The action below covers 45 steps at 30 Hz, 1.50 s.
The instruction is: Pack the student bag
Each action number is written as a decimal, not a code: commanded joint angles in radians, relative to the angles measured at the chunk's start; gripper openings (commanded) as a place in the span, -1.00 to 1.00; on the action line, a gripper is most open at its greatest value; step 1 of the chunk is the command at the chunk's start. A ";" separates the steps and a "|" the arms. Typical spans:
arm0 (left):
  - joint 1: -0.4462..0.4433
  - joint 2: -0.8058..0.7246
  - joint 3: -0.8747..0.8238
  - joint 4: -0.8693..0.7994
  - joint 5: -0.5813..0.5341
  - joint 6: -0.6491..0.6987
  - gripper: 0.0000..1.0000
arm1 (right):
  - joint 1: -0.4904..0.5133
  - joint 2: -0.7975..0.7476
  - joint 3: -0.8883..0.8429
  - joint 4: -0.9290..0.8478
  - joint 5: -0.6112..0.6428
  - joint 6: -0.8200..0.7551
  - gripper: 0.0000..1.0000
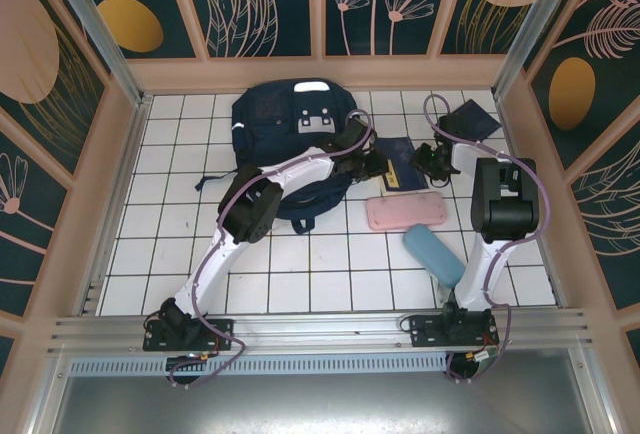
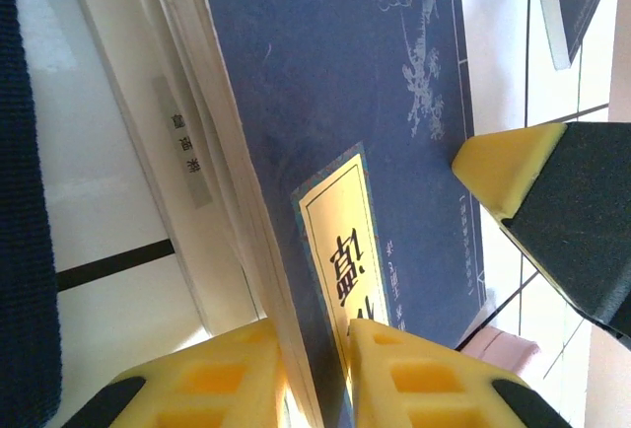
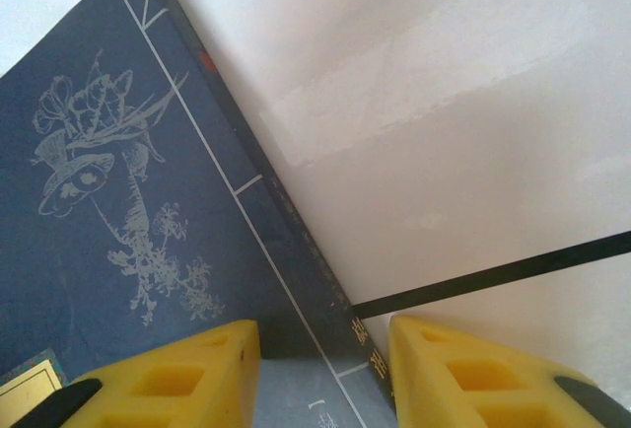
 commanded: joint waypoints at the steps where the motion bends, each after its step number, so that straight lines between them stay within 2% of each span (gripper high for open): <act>1: -0.006 -0.074 0.000 0.008 -0.011 0.036 -0.55 | 0.018 -0.001 -0.035 -0.078 -0.053 0.008 -0.21; 8: -0.006 -0.104 -0.022 0.014 -0.036 0.047 -0.77 | 0.017 -0.013 -0.038 -0.074 -0.046 0.011 -0.22; 12: 0.003 -0.119 -0.023 0.005 -0.042 0.060 -0.97 | 0.012 -0.040 -0.032 -0.066 -0.043 0.018 -0.22; 15: 0.019 -0.148 -0.028 0.000 -0.043 0.079 -0.99 | -0.006 -0.088 -0.035 -0.035 -0.079 0.028 -0.14; 20: 0.072 -0.229 -0.058 0.034 0.044 0.085 -0.99 | -0.060 -0.153 -0.074 0.080 -0.302 0.046 0.12; 25: 0.126 -0.308 -0.138 0.122 0.160 0.050 -0.98 | -0.066 -0.128 -0.069 0.122 -0.483 0.043 0.40; 28: 0.152 -0.338 -0.181 0.164 0.222 0.029 -0.96 | -0.065 -0.104 -0.069 0.162 -0.565 0.049 0.49; 33: 0.176 -0.363 -0.222 0.164 0.224 0.043 -0.95 | -0.066 -0.114 -0.099 0.287 -0.729 0.095 0.52; 36: 0.180 -0.364 -0.233 0.167 0.232 0.044 -0.95 | -0.065 -0.119 -0.120 0.367 -0.809 0.137 0.47; 40: 0.184 -0.369 -0.238 0.170 0.231 0.043 -0.93 | -0.054 -0.099 -0.115 0.391 -0.845 0.151 0.27; 43: 0.184 -0.374 -0.242 0.171 0.233 0.043 -0.90 | -0.045 -0.091 -0.108 0.404 -0.856 0.160 0.01; 45: 0.186 -0.380 -0.250 0.171 0.232 0.042 -0.87 | -0.042 -0.089 -0.106 0.426 -0.868 0.178 -0.25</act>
